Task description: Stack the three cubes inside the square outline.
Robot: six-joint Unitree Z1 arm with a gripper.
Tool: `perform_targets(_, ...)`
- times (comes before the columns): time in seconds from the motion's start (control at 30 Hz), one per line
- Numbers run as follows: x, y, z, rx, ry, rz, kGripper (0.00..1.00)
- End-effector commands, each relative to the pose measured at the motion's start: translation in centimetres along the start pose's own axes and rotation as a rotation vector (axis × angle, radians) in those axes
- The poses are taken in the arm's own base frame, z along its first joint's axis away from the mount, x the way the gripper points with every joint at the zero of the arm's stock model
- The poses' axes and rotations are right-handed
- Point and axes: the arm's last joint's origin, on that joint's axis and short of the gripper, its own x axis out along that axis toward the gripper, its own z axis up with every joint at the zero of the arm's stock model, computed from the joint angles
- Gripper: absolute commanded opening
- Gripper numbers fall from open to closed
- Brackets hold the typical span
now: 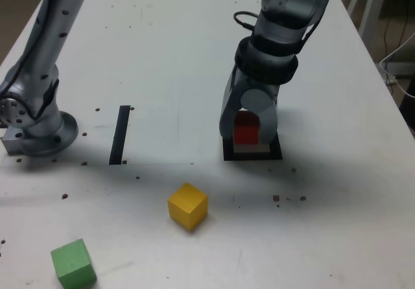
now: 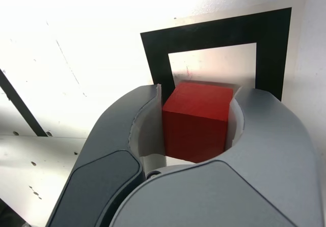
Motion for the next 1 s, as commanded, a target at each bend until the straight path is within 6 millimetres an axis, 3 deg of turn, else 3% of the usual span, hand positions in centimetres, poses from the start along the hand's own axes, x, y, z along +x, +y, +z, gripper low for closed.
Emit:
perform_targets(0.0, 0.2, 0.2, 0.1, -0.005, 0.004, 0.0, 0.33)
perform_targets(0.2, 0.6, 0.5, 0.3, -0.01, 0.011, -0.001, 0.37)
perform_targets(0.43, 0.9, 0.9, 0.5, -0.009, 0.02, 0.001, 0.82)
perform_targets(0.53, 1.0, 0.9, 0.5, -0.009, 0.02, 0.004, 0.95)
perform_targets(0.97, 0.1, 1.0, -0.9, -0.021, 0.002, 0.039, 0.99)
